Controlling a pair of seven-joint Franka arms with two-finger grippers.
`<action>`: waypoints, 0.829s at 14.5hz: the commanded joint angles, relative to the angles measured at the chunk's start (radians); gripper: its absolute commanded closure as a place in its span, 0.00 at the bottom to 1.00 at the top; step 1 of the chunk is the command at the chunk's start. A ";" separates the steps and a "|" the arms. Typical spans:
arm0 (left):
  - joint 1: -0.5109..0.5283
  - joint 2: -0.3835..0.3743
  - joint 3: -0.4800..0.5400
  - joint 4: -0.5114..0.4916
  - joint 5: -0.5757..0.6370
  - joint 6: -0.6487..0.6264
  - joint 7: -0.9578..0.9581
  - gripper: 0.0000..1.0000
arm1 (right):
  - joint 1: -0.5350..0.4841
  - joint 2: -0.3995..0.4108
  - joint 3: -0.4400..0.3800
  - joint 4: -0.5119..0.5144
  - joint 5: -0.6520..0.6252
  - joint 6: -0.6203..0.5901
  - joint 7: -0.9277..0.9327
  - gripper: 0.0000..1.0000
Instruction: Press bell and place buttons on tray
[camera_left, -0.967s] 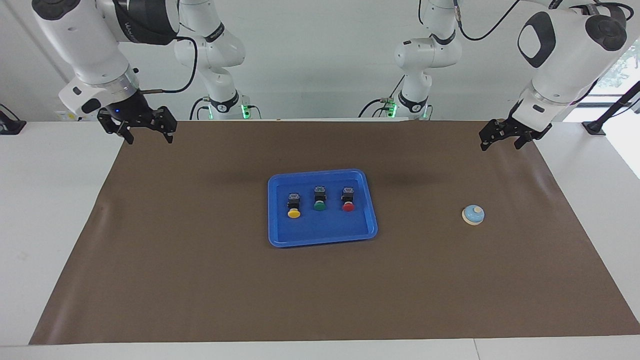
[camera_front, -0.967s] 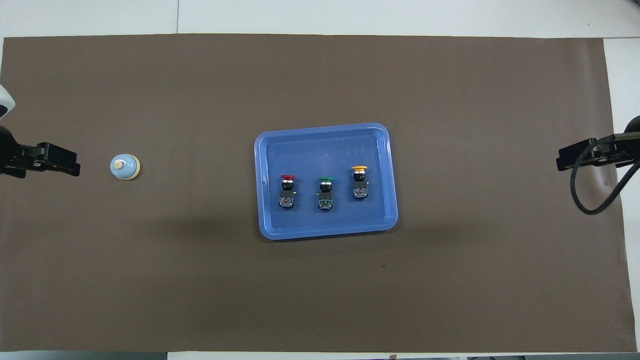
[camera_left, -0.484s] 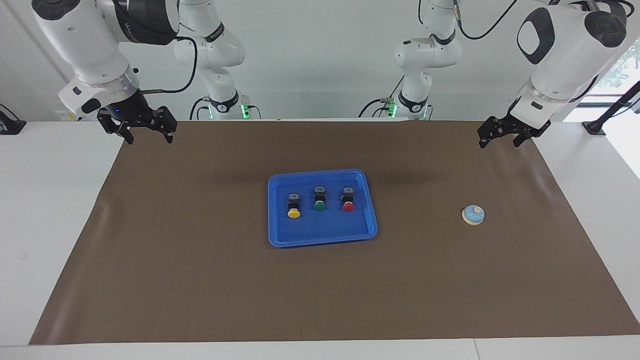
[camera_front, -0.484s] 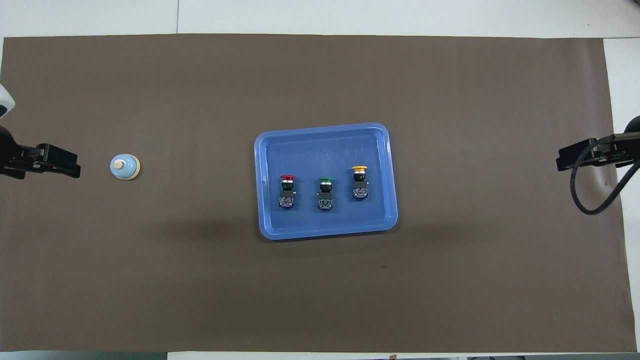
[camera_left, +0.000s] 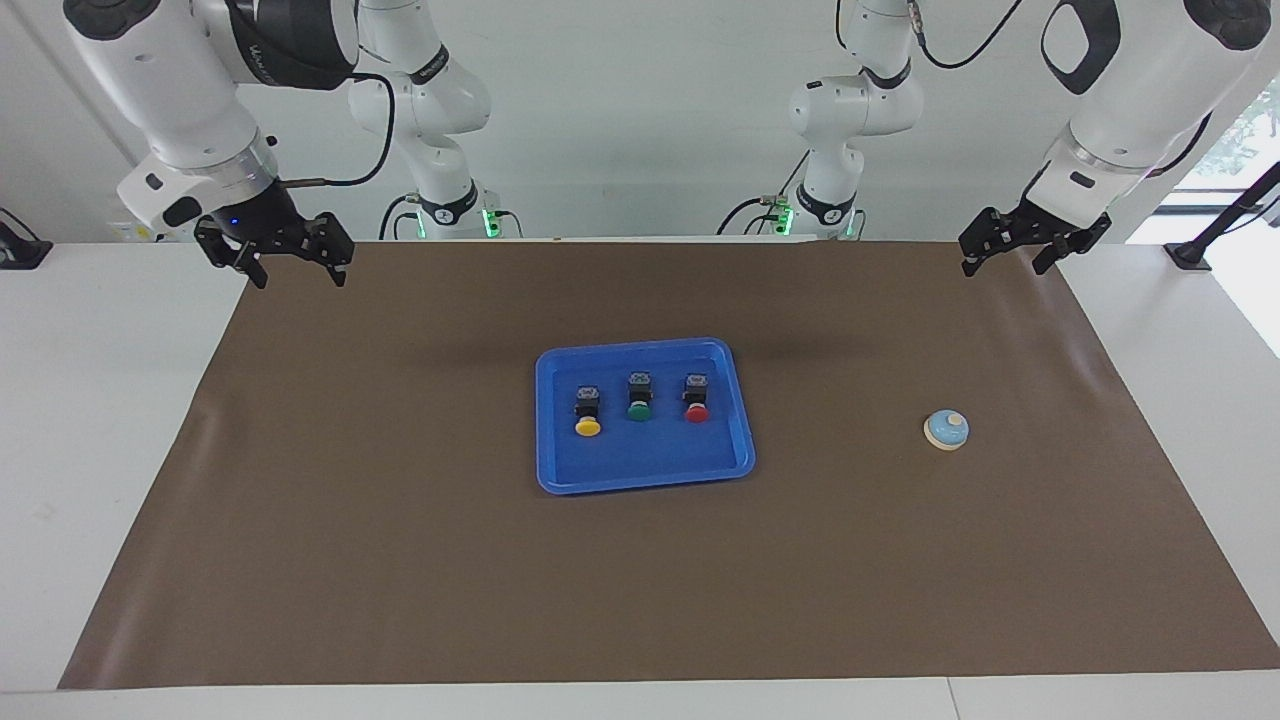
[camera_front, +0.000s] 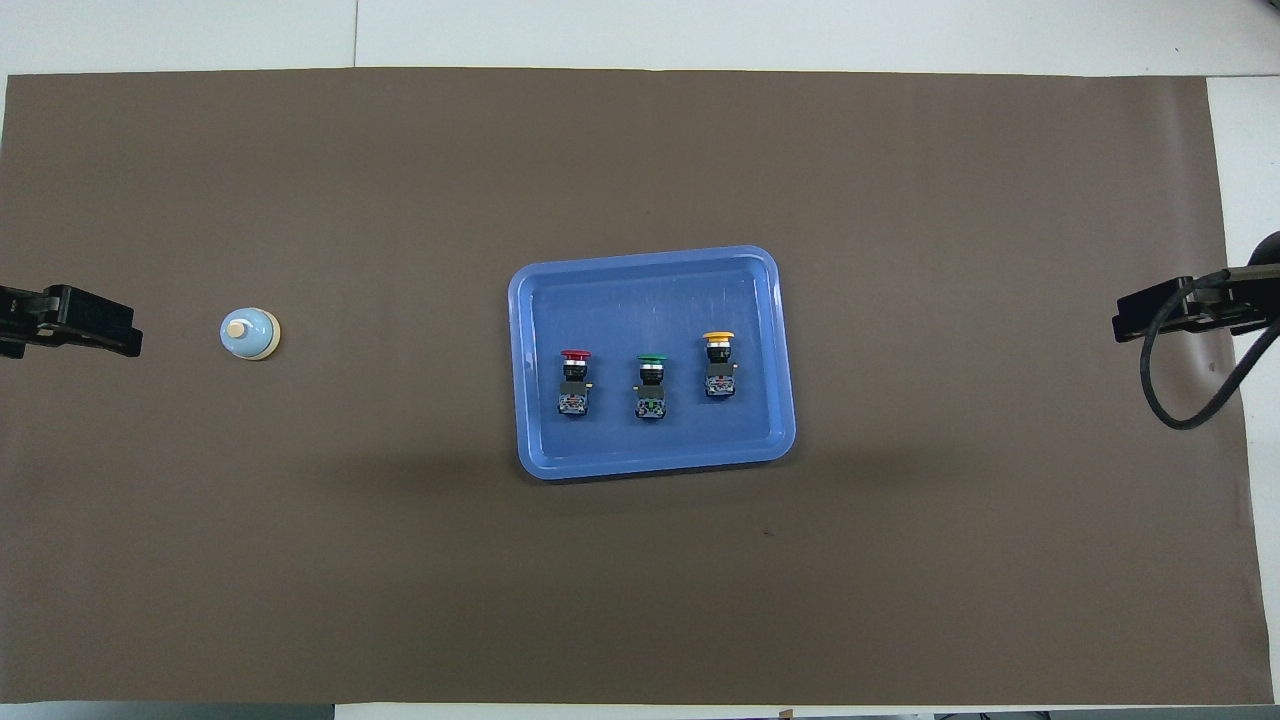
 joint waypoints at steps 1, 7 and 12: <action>-0.008 -0.001 0.005 0.010 -0.007 -0.015 0.006 0.00 | -0.006 -0.016 -0.001 -0.016 0.015 -0.010 -0.023 0.00; -0.011 0.000 0.005 0.010 -0.007 -0.005 0.006 0.00 | -0.005 -0.016 -0.003 -0.016 0.015 -0.010 -0.025 0.00; -0.013 0.002 0.004 0.012 -0.007 -0.001 0.006 0.00 | -0.005 -0.016 -0.001 -0.016 0.015 -0.010 -0.023 0.00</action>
